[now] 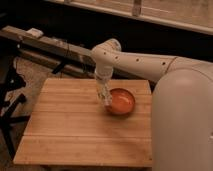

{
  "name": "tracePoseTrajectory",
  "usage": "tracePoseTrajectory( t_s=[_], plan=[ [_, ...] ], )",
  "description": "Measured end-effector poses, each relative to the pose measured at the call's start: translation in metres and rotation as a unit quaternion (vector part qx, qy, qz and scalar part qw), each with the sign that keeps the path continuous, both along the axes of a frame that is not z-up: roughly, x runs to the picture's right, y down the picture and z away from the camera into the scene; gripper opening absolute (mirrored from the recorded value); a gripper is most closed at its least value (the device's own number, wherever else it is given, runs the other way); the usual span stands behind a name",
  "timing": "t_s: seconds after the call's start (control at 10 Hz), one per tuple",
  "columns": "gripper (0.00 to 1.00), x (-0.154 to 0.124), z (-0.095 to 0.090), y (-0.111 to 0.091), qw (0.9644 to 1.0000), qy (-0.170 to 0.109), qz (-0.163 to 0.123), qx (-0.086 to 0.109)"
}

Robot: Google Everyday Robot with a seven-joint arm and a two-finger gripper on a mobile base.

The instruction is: Place the bottle in the ceramic bowl

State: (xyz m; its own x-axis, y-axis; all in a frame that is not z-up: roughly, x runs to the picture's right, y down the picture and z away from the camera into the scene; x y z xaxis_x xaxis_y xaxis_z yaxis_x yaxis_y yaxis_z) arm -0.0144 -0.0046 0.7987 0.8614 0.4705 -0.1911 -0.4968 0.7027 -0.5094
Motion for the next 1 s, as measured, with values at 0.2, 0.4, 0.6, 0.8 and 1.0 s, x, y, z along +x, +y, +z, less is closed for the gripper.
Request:
tracePoseTrajectory(
  t_s=[0.2, 0.4, 0.6, 0.8, 1.0],
  plan=[
    [0.07, 0.0, -0.001, -0.002, 1.0, -0.002, 0.002, 0.001],
    [0.0, 0.004, -0.002, -0.005, 1.0, 0.003, 0.0, 0.004],
    [0.0, 0.015, 0.0, -0.018, 0.9995, 0.028, -0.01, 0.008],
    [0.0, 0.03, 0.006, -0.025, 0.9982, 0.056, -0.021, 0.001],
    [0.01, 0.036, 0.024, -0.02, 0.9946, 0.09, -0.045, -0.026]
  ],
)
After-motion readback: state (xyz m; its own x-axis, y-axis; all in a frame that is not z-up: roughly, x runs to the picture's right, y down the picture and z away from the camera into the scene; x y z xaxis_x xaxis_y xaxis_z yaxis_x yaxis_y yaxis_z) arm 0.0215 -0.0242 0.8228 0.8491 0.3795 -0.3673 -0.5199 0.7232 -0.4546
